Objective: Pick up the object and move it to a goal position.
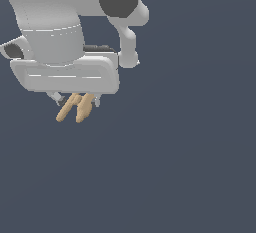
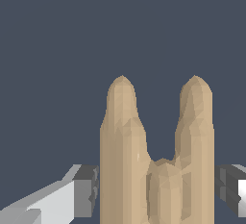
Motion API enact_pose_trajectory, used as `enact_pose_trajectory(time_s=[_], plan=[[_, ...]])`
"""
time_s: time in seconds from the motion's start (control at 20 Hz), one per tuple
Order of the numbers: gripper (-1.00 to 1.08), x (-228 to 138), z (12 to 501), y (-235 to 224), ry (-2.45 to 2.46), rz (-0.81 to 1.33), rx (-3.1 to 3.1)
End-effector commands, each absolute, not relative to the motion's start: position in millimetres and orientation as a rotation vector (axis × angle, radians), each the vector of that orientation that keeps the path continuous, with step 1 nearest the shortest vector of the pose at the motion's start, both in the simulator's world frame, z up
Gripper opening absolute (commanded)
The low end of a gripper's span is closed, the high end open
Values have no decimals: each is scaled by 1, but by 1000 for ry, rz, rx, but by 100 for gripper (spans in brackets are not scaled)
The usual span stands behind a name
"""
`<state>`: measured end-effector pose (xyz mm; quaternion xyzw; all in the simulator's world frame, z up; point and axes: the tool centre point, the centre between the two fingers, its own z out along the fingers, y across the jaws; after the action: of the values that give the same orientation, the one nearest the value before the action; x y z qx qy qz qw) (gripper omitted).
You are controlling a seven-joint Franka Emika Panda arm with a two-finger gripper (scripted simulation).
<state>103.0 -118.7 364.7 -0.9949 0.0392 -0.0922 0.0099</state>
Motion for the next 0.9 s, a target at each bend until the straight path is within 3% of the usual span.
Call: enact_pose_trajectory(time_s=[0.0, 0.4, 0.85], plan=[[-100, 104, 391, -129, 113, -307, -3103], [-100, 109, 452, -154, 94, -356, -3093], [-100, 111, 486, -168, 85, -383, -3088]])
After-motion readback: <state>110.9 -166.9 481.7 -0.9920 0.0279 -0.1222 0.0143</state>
